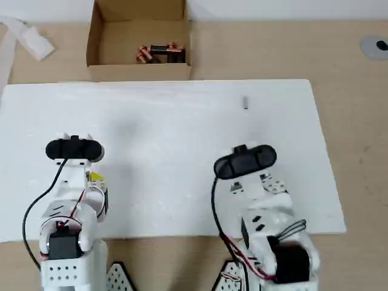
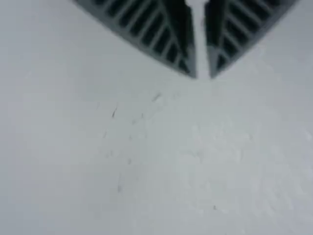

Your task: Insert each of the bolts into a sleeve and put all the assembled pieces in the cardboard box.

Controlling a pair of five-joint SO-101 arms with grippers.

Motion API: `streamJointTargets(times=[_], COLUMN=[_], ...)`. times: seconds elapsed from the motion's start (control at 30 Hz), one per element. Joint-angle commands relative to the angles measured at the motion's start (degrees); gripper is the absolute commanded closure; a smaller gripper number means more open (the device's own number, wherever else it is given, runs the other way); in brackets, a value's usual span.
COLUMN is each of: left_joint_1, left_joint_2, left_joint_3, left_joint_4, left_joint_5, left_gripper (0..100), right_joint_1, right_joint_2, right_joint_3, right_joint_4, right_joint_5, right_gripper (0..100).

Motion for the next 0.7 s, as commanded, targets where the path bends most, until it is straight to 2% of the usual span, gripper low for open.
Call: streamJointTargets(times=[0.0,0.37,0.67], left_joint_1=[-0.4,-0.4,-0.4], left_joint_2=[0.0,0.0,0.0], left_joint_3=[0.9,4.3,4.3], left_joint_4=[-0.7,-1.0,-1.1], left_joint_5=[-0.2,-0.2,-0.2], left_gripper=[99,99,99], right_joint_1=[2.4,4.5,4.6], right_joint_2=[-5.3,-5.3,-5.3], right_joint_3=[5.0,16.8,17.2], right_joint_4=[-2.7,-2.8,-2.8], right_joint_5=[0.0,-0.4,-0.1], right_gripper=[99.0,99.0,99.0])
